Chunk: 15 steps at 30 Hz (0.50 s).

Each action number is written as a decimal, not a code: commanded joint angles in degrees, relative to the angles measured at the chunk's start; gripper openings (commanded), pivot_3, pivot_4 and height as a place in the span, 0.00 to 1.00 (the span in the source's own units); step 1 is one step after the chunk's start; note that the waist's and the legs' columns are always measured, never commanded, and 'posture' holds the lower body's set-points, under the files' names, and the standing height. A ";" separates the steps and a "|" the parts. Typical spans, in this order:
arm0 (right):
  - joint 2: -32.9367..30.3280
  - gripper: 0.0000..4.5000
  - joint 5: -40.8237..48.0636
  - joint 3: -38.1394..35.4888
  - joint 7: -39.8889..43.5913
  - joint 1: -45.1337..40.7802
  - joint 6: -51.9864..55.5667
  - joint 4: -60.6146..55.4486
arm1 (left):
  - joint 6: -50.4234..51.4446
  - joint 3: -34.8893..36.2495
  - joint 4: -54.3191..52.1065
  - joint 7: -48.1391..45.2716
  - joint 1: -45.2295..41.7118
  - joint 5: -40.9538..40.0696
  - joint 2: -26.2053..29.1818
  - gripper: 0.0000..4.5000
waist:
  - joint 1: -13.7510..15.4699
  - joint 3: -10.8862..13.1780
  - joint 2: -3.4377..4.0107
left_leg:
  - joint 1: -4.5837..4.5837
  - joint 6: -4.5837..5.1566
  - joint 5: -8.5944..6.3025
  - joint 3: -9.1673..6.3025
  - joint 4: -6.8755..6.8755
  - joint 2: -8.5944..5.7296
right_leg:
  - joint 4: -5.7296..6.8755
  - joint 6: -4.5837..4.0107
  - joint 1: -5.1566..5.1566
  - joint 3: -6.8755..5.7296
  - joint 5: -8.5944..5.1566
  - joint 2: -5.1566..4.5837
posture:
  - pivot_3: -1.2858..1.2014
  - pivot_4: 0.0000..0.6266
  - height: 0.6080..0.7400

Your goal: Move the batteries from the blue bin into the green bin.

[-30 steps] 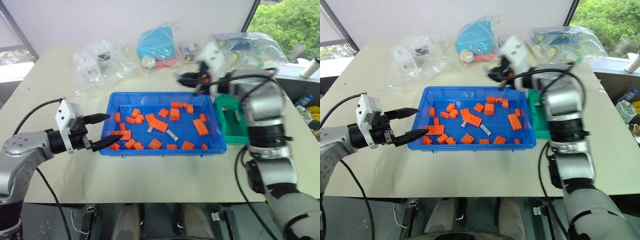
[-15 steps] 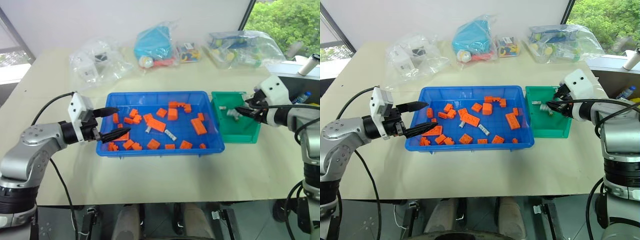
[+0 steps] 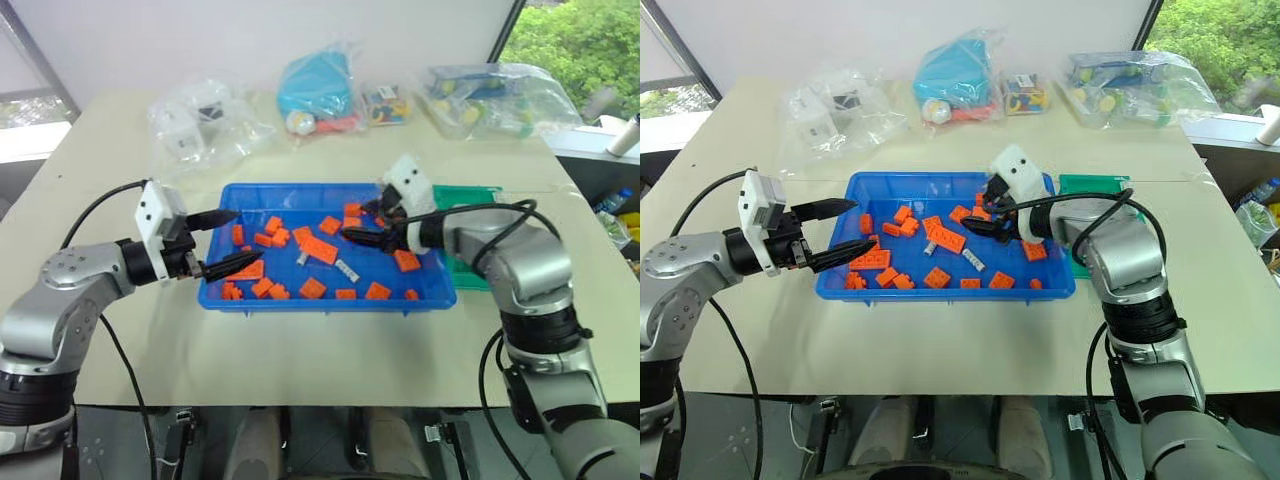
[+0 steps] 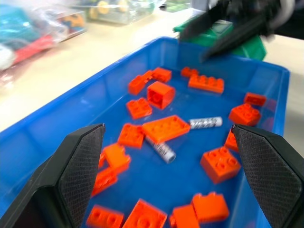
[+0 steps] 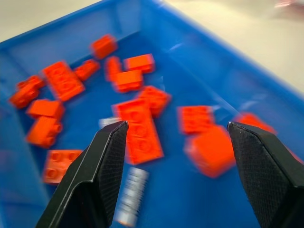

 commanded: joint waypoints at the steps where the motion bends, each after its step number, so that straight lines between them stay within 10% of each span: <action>1: 1.90 0.76 0.60 4.50 0.14 -0.24 -2.73 1.57 | -0.13 1.93 -2.88 0.39 0.21 -0.74 0.58 1.00 | 0.00 0.00 -0.02 | 0.00 0.00 0.00 0.00 0.01 0.00 | -0.02 0.00 0.01 0.00 0.00 0.00 | 0.52 0.24 0.97; 15: 6.35 0.76 -5.40 13.10 1.11 -4.17 -18.47 23.16 | 1.25 2.91 -6.95 2.77 2.55 -1.52 0.22 1.00 | -0.94 0.00 -0.02 | 0.05 0.00 0.01 -0.03 -0.07 0.03 | 0.08 0.03 -0.03 -0.02 0.02 0.08 | 0.52 0.24 0.97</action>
